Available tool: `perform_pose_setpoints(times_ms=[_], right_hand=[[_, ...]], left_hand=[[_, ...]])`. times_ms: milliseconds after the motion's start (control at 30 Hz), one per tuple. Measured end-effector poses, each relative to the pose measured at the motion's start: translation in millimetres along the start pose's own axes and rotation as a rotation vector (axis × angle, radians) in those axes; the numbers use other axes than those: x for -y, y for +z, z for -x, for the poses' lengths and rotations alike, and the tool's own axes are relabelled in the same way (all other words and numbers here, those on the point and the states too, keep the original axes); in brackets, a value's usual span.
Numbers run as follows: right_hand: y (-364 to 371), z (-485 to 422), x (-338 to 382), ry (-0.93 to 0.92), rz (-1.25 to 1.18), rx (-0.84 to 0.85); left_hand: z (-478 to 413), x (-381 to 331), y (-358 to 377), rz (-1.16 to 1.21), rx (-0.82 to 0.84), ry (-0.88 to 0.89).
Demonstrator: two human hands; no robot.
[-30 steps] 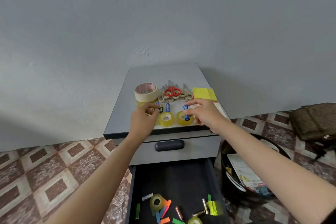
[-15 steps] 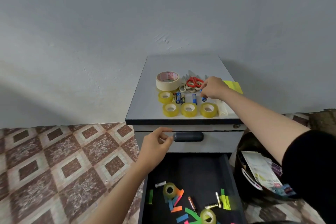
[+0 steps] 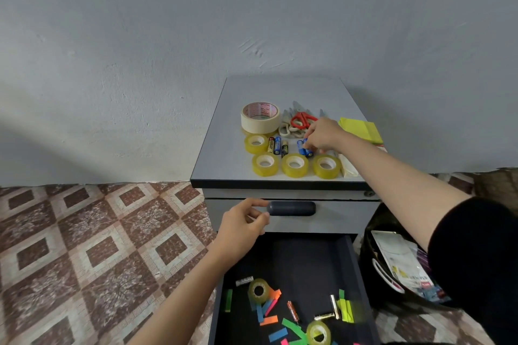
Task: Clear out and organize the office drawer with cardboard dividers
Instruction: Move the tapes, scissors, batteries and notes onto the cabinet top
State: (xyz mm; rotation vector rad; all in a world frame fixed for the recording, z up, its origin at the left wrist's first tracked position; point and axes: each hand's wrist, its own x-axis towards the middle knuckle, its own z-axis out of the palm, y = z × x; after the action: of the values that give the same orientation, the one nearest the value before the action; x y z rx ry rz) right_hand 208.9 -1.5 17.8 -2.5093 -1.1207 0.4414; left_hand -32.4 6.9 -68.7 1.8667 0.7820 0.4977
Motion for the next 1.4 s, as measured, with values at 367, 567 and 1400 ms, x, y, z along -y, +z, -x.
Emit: perform_pose_setpoints(times_ms=[367,567,1400], right_hand=[[7,3,10,-0.054,-0.088,0.001],[8,8,6,-0.058,-0.139,-0.079],[177,159,-92,-0.061,-0.401,0.166]], left_hand=[[1,6,-7,0.02,-0.011,-0.044],[4,4,-8,-0.001,-0.011,-0.05],[42,117,50,-0.364,0.119,-0.34]])
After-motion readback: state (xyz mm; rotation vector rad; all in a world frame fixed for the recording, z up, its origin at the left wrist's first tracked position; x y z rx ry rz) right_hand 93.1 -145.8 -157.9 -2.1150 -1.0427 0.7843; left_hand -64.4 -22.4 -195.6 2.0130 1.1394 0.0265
